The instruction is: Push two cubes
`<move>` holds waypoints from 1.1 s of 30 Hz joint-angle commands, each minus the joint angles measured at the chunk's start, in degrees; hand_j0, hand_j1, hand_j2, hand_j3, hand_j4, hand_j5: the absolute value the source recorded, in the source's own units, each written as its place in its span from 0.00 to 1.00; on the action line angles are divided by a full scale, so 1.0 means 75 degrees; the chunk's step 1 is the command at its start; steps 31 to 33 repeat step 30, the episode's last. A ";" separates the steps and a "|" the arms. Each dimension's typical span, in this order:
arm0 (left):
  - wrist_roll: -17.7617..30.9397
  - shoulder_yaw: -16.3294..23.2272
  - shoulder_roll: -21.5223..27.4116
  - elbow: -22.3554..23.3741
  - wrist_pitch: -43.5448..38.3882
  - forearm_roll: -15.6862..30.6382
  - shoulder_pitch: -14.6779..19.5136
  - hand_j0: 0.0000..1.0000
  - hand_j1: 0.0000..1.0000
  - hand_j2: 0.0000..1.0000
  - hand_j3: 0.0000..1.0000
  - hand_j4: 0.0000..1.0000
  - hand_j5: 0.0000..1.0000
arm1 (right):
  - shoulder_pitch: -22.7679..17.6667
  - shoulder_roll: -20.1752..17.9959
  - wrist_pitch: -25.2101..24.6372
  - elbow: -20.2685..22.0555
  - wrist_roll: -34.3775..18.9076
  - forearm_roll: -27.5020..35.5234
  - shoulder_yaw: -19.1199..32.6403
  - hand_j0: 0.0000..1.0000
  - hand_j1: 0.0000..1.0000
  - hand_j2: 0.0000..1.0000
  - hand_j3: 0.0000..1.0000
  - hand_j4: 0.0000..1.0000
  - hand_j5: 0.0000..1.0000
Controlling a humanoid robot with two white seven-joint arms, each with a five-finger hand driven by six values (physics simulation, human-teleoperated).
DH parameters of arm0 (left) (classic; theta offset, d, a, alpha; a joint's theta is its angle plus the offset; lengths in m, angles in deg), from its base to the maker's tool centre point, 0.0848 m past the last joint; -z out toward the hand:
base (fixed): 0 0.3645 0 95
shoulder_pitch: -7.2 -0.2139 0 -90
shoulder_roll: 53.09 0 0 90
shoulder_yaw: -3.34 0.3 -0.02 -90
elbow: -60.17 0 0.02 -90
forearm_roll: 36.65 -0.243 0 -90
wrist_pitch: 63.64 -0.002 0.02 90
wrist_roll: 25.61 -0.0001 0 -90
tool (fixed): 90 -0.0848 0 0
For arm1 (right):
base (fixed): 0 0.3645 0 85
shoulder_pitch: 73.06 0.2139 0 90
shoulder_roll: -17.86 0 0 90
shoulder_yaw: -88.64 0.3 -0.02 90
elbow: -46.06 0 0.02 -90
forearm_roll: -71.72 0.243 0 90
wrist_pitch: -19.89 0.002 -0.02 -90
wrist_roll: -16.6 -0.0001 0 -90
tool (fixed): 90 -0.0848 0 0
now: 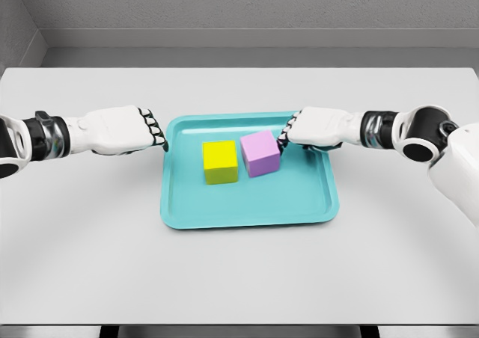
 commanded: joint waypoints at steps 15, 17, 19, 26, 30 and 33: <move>-0.0003 -0.0016 0.0081 -0.0011 -0.0018 0.0028 0.0000 0.74 0.74 0.74 0.74 0.74 0.74 | -0.0023 -0.0437 -0.0019 0.0116 0.0025 0.0158 0.0184 0.65 0.65 0.65 0.65 0.65 0.65; -0.0003 -0.0157 0.0152 -0.0011 -0.0018 0.0098 0.0000 0.74 0.74 0.74 0.74 0.74 0.74 | -0.0199 -0.1257 -0.0019 0.0959 0.0061 0.0345 0.1225 0.71 0.71 0.71 0.71 0.71 0.71; -0.0003 -0.0438 0.0538 0.0071 -0.0018 0.0531 0.0000 0.74 0.74 0.74 0.74 0.74 0.74 | -0.1228 -0.2276 -0.0019 0.1474 0.0061 0.1703 0.3297 0.98 0.98 0.98 0.98 0.98 0.98; -0.0003 -0.2255 0.0726 0.0212 -0.0018 0.0567 -0.0867 0.75 0.75 0.75 0.75 0.75 0.75 | -0.2824 -0.2840 -0.0019 0.1768 0.0061 0.2725 0.5176 0.99 0.99 0.99 0.99 0.99 0.99; -0.0003 -0.2290 0.0796 0.0223 -0.0018 0.0637 -0.0867 0.75 0.75 0.75 0.75 0.75 0.75 | -0.3187 -0.2758 -0.0019 0.2307 0.0037 0.2619 0.5106 0.99 0.99 0.99 0.99 0.99 0.99; -0.0003 -0.2290 0.0796 0.0223 -0.0018 0.0637 -0.0867 0.75 0.75 0.75 0.75 0.75 0.75 | -0.3187 -0.2758 -0.0019 0.2307 0.0037 0.2619 0.5106 0.99 0.99 0.99 0.99 0.99 0.99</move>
